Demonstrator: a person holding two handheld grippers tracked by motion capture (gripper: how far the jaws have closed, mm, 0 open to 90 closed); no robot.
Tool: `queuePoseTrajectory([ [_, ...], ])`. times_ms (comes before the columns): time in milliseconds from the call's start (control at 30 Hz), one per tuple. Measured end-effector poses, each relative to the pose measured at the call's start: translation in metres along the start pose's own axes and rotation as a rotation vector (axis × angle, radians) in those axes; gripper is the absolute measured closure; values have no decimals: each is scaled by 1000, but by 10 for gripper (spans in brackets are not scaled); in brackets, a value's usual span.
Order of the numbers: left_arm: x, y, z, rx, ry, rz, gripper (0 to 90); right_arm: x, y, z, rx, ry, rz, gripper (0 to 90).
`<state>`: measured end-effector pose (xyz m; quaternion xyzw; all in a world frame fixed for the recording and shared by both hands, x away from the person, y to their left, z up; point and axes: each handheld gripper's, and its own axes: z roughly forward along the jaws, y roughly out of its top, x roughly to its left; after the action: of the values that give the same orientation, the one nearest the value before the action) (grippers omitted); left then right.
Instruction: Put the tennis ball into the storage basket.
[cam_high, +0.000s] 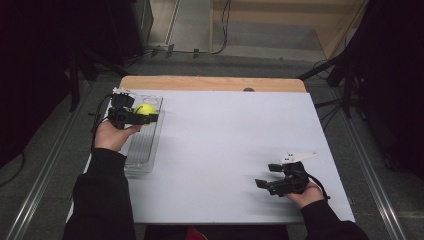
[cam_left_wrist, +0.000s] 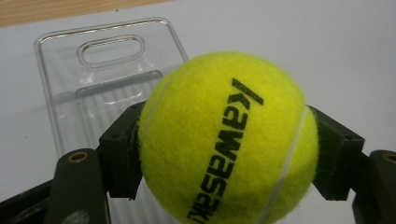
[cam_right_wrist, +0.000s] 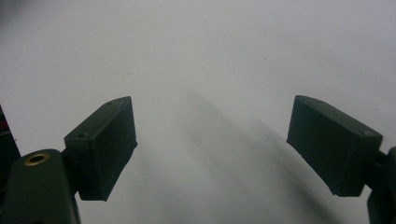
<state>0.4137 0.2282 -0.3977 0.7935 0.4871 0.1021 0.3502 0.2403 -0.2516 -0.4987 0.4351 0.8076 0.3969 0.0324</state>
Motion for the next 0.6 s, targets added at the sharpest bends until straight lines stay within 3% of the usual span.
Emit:
queuePoseTrajectory([
  [233,10,-3,-5,-7,37,-24,269,0,0,1,-1,0,-2,137],
  [600,14,-6,-1,1,49,-37,268,0,1,1,-1,0,-5,137],
])
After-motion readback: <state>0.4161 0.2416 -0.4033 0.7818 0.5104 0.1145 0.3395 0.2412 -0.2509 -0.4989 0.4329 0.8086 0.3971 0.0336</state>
